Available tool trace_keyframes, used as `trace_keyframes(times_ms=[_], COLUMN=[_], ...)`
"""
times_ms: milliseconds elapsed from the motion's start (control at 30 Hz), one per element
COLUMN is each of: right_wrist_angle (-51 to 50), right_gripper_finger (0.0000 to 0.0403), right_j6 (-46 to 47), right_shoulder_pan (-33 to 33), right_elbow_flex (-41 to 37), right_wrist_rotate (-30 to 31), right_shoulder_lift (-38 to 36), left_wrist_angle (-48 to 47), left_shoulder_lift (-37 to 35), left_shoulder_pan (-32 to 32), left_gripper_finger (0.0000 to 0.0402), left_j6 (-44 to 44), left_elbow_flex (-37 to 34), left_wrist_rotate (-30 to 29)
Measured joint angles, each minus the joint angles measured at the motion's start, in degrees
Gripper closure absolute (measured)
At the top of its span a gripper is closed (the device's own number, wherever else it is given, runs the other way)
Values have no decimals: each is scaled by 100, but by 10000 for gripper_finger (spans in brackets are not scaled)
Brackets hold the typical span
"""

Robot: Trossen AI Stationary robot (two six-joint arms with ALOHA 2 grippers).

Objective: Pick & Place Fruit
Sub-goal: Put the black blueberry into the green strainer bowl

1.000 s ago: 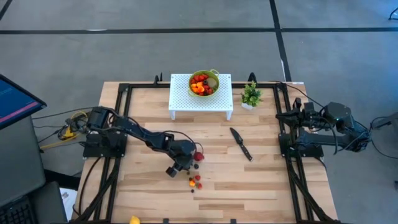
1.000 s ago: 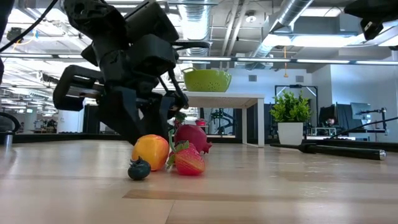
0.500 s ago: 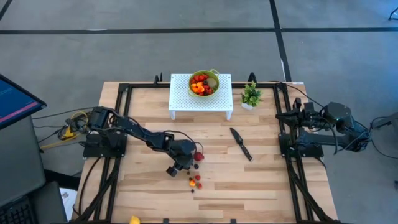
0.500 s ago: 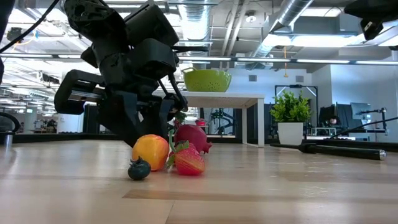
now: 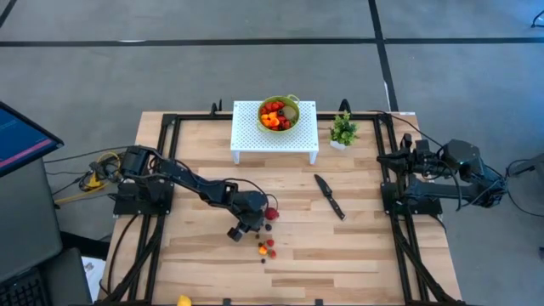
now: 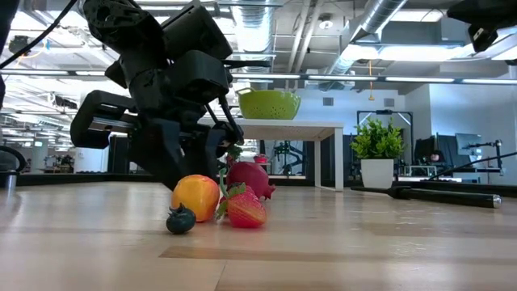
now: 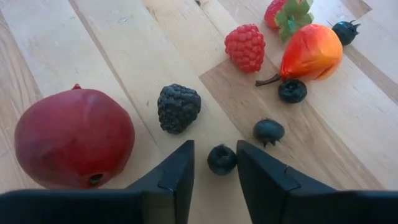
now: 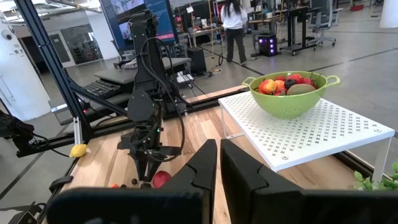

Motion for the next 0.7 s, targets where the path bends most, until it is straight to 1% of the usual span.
trace_keyframes(times_ms=[200, 333, 700], right_wrist_angle=[0, -1, -2], right_gripper_finger=[386, 386, 386], right_j6=[0, 1, 2], right_shoulder_pan=[1, 0, 1], right_elbow_flex=[1, 1, 0], right_wrist_rotate=[0, 0, 0], right_shoulder_lift=[-1, 0, -2], left_wrist_angle=[0, 7, 9], left_shoulder_lift=[0, -2, -2], left_shoulder_pan=[0, 0, 0], left_gripper_finger=[325, 341, 348], left_j6=[-2, -2, -177], left_elbow_flex=[0, 2, 7], left_wrist_rotate=[2, 9, 15])
